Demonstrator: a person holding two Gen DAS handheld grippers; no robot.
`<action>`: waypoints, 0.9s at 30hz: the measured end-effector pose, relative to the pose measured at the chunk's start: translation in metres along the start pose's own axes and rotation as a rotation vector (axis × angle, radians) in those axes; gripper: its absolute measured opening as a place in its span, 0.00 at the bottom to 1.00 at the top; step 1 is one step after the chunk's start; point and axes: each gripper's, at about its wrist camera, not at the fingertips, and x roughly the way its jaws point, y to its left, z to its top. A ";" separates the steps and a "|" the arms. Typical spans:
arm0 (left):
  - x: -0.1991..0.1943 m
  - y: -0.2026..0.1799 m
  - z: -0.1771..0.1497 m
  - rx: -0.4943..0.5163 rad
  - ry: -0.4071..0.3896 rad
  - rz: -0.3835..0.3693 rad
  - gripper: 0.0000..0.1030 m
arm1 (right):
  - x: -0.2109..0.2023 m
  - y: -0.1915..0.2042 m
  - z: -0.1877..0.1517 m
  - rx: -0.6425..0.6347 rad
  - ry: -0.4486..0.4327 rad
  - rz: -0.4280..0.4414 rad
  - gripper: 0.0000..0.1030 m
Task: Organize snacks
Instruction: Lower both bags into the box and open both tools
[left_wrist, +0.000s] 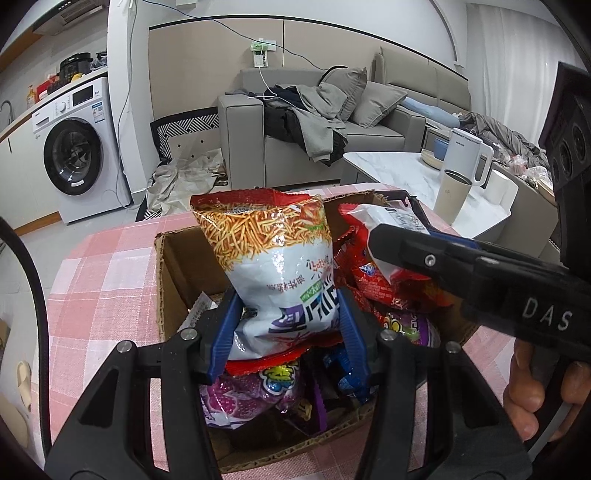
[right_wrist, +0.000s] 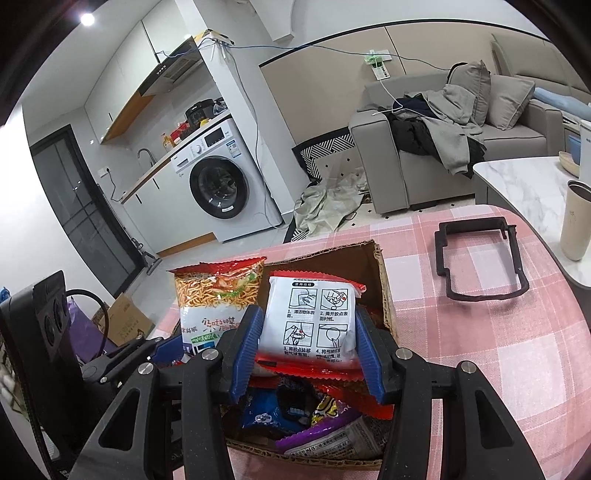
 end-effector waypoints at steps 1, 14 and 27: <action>-0.001 -0.002 0.000 0.001 -0.001 -0.001 0.48 | 0.000 0.000 0.000 -0.002 0.001 -0.001 0.49; -0.012 -0.001 -0.002 -0.002 0.005 -0.024 0.55 | -0.007 0.005 -0.001 -0.041 -0.007 -0.017 0.74; -0.090 0.019 -0.030 -0.030 -0.104 -0.021 1.00 | -0.065 0.012 -0.021 -0.131 -0.103 -0.010 1.00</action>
